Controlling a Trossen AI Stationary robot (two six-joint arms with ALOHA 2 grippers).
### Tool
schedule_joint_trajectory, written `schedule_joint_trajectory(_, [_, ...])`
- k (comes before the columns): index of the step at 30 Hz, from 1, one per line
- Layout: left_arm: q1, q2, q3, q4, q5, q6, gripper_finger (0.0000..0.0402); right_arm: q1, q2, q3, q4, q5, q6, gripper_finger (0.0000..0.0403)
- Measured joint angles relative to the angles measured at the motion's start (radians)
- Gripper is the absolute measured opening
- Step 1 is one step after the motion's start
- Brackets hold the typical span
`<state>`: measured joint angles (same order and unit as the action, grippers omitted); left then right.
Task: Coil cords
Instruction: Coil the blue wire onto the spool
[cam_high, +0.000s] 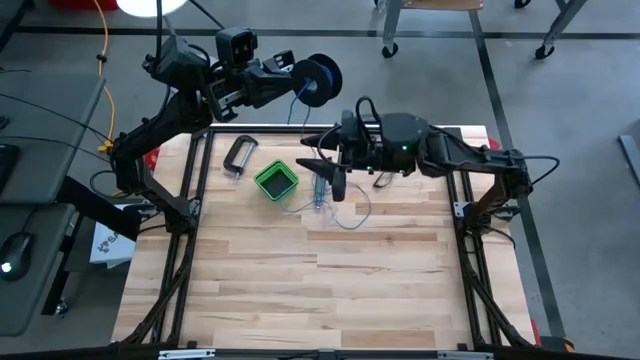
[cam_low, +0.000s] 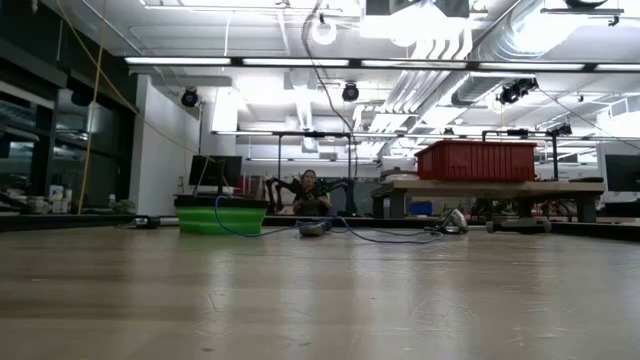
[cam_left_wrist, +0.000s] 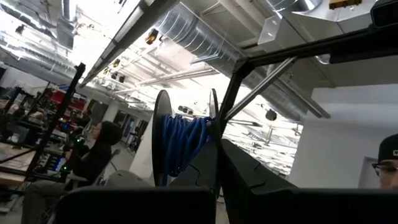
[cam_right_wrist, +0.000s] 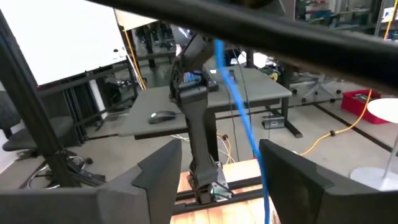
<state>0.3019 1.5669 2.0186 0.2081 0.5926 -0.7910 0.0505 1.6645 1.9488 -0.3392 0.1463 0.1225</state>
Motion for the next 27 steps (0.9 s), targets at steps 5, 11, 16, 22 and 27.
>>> schedule_joint_trajectory(5, [0.0,0.0,0.0,0.0,-0.001,0.0,0.0,0.0,0.0,0.0,-0.006,0.003,0.0,0.0146])
schedule_joint_trajectory(11, [0.0,0.0,0.0,0.0,-0.001,0.0,0.0,-0.001,0.0,0.0,-0.023,0.024,-0.019,0.0068])
schedule_joint_trajectory(16, [0.0,0.0,-0.001,0.0,0.001,0.0,0.0,-0.005,-0.003,0.0,-0.023,0.028,-0.019,0.0027])
schedule_joint_trajectory(22, [0.025,-0.013,-0.002,-0.013,0.01,0.008,0.0,0.0,-0.014,0.0,-0.059,-0.008,-0.015,0.0003])
schedule_joint_trajectory(27, [0.106,-0.075,-0.002,-0.178,-0.003,0.09,0.0,0.026,-0.065,0.0,-0.132,-0.02,0.009,0.0001])
